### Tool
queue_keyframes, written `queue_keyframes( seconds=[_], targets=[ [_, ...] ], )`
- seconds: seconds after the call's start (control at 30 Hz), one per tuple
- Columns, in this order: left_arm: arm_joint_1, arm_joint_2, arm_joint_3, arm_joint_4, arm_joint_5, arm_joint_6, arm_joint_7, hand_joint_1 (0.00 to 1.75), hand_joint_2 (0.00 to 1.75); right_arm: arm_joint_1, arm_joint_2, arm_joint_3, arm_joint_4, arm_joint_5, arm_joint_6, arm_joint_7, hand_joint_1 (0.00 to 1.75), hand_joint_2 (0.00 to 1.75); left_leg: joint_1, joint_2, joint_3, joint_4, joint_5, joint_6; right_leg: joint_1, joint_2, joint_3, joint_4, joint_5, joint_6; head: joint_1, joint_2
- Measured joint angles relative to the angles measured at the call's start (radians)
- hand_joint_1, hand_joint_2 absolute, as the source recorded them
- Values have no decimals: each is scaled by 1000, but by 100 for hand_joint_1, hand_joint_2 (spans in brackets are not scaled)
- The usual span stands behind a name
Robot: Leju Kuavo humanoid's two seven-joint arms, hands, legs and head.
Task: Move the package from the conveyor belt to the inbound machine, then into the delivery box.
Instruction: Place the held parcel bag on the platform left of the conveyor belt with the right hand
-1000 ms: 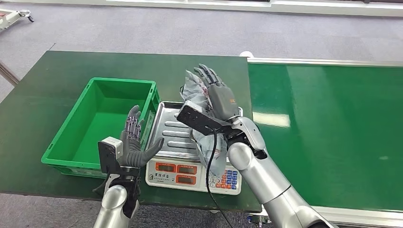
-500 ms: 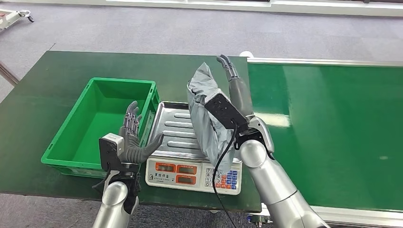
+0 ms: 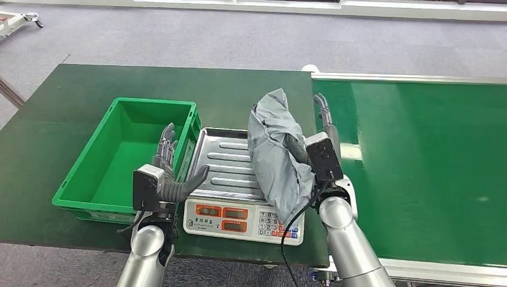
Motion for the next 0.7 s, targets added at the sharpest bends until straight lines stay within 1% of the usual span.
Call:
queue_keyframes(
  seconds=[0.13, 0.27, 0.3, 0.33, 0.4, 0.47, 0.53, 0.7],
  targets=[
    [-1, 1, -36, 5, -30, 8, 2, 0, 175, 71, -9, -41, 4, -24, 4, -24, 0, 175, 0, 0, 0, 0, 0, 0, 0, 0, 0, 0, 0, 0, 0, 0],
    [-7, 2, -70, 20, 37, -75, -2, 0, 175, 101, -13, -56, 6, -36, 19, -35, 0, 175, 0, 0, 0, 0, 0, 0, 0, 0, 0, 0, 0, 0, 0, 0],
    [-13, 2, -80, 31, 23, -70, -7, 0, 175, 105, -14, -58, 6, -37, 22, -34, 0, 175, 0, 1, 0, 0, 0, 0, 0, 0, 0, 0, 0, 0, 0, 0],
    [-20, 2, -92, 43, -13, -44, -12, 0, 175, 110, -14, -60, 5, -38, 23, -33, 0, 175, 0, 1, 0, 0, 0, 0, 0, 0, 0, 0, 0, 0, 0, 0],
    [-40, 2, -124, 67, -127, 31, -12, 0, 175, 120, -14, -63, -1, -40, 27, -28, 0, 175, 0, 1, 0, 0, 0, 0, 0, 0, 0, 0, 0, 0, 0, 0],
    [-62, 4, -159, 84, -221, 80, 0, 0, 175, 129, -14, -65, -12, -43, 30, -22, 0, 175, 0, 1, 0, 0, 0, 0, 0, 0, 0, 0, 1, -1, 0, 0],
    [-78, 6, -184, 96, -261, 95, 10, 0, 175, 135, -14, -67, -21, -45, 31, -19, 0, 175, 0, 1, 1, 0, 0, 0, 0, 0, 0, 0, 1, -1, 0, 0],
    [-93, 11, -212, 117, -269, 101, 15, 0, 175, 143, -14, -69, -31, -45, 32, -18, 0, 175, 0, 1, 1, 0, 0, 0, 0, 1, 0, 0, 1, -1, 0, 0]
  ],
)
